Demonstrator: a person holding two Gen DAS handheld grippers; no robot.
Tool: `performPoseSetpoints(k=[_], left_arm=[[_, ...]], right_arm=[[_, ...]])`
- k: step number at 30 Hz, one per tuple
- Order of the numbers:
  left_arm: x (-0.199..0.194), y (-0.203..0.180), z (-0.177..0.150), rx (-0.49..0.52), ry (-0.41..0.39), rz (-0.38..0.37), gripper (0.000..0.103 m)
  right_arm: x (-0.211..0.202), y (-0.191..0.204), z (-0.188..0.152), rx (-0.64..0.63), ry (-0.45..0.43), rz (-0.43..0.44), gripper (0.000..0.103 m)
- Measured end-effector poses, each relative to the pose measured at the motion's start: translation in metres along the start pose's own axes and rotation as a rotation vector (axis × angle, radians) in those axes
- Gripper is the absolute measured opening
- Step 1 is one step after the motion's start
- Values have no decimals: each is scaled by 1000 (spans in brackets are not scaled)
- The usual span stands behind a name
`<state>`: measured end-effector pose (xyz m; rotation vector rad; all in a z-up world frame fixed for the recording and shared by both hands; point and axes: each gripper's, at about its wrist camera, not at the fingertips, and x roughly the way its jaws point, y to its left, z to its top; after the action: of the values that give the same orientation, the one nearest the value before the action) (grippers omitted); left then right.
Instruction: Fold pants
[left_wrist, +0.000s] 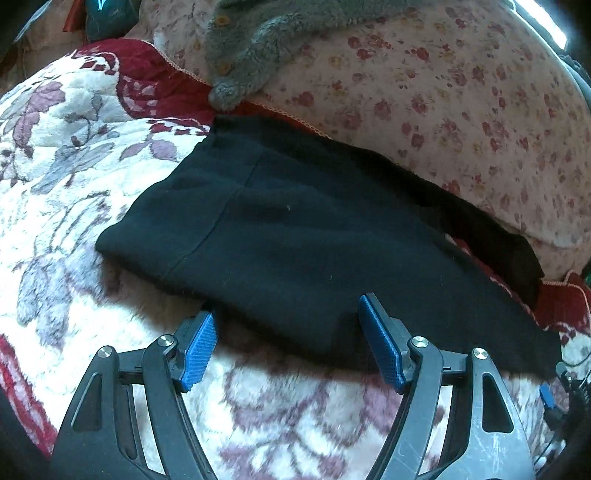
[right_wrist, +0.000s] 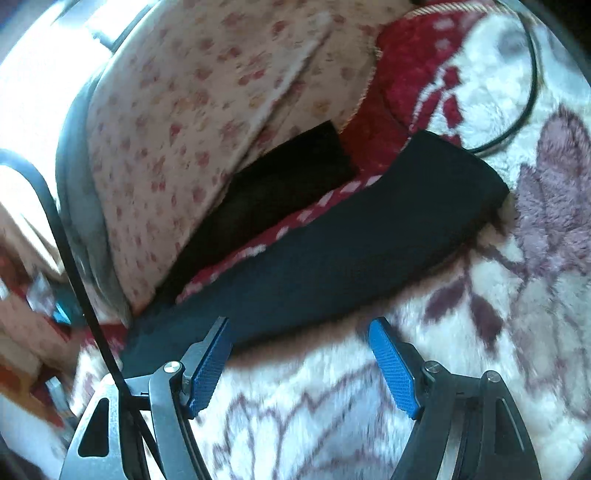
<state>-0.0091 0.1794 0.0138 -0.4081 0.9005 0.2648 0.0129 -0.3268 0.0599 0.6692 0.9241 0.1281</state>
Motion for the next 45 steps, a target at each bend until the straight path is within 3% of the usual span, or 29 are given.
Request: performPoseSetpoints(k=[2,3,5,7,9,10,14,18,22,28,36,40,43,45], left_arm=[[5,-1,6,-14,8,-2,73],[8,-2,9,-20,15,-3,73],[14,-2,17,-43,29,-22,73],[18,3,23,-77,43,-50,72],[19,7,28,-98,32,-49,39],[20,9,29,-90,39,-29,13],[14,16,30,-79,39,-79,10],[-14,13,30,-3,-24,-99,9],[-29,21,32,-8,-21,-124,9],[-57,44,19,33,-15,-104,9],[-90,85,-12,16,17,-90,9],[-83,101,-33,-7,37,-80,10],[-77,112,-40,-46,53,-78,16],[-84,119,-38,-58,34,-74,16]], right_arm=[[5,-5,8,38,-14,11,73],[7,-7,12,49,-25,11,68],[12,-10,18,62,-40,4,51],[20,-17,23,98,-41,3,19],[21,-27,25,147,-54,17,11],[21,-27,25,154,-60,25,10],[4,-12,22,70,-109,29,6],[-15,4,17,4,-123,37,5],[-31,14,6,-32,-120,53,5],[-55,29,-20,-94,-92,75,5],[-79,33,-56,-112,-14,101,5],[-76,24,-69,-109,16,66,7],[-67,-2,-69,-16,37,4,9],[-70,-18,-66,53,29,28,9]])
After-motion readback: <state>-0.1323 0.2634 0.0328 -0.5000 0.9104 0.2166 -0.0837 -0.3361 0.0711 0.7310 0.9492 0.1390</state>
